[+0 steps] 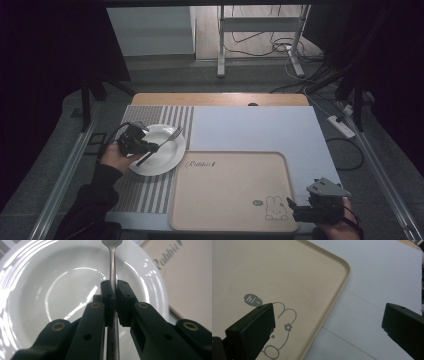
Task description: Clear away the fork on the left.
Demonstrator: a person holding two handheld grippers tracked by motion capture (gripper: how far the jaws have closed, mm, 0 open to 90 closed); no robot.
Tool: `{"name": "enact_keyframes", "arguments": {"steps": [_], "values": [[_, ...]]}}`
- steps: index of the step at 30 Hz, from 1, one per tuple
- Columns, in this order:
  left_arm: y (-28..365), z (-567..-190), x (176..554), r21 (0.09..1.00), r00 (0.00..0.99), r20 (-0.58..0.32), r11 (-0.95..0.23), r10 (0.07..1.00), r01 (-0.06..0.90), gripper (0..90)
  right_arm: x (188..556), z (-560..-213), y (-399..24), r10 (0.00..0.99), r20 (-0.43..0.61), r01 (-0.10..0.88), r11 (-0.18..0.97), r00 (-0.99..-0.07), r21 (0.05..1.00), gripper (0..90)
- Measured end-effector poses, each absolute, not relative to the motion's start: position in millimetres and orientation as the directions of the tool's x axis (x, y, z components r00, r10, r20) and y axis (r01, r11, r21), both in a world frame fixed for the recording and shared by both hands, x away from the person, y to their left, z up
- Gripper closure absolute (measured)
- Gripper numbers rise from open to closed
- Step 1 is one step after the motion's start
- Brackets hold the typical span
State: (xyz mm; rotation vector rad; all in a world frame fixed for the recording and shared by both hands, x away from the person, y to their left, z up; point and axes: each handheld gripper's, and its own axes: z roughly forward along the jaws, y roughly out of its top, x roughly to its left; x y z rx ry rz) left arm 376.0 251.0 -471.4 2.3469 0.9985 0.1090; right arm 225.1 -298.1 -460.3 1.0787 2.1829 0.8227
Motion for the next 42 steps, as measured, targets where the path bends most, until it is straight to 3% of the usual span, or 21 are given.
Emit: {"name": "enact_keyframes", "arguments": {"steps": [17, 42], "values": [[218, -469, 328, 0.541, 0.728, -0.174, -0.553, 0.663, 0.633, 84.4, 224, -460, -297, 0.824, -0.225, 0.474, 0.498, -0.52, 0.726, 0.0], [108, -495, 292, 0.468, 0.799, -0.209, -0.66, 0.564, 0.588, 84.3, 224, -461, -296, 0.814, -0.239, 0.468, 0.515, -0.529, 0.719, 0.0]]}}
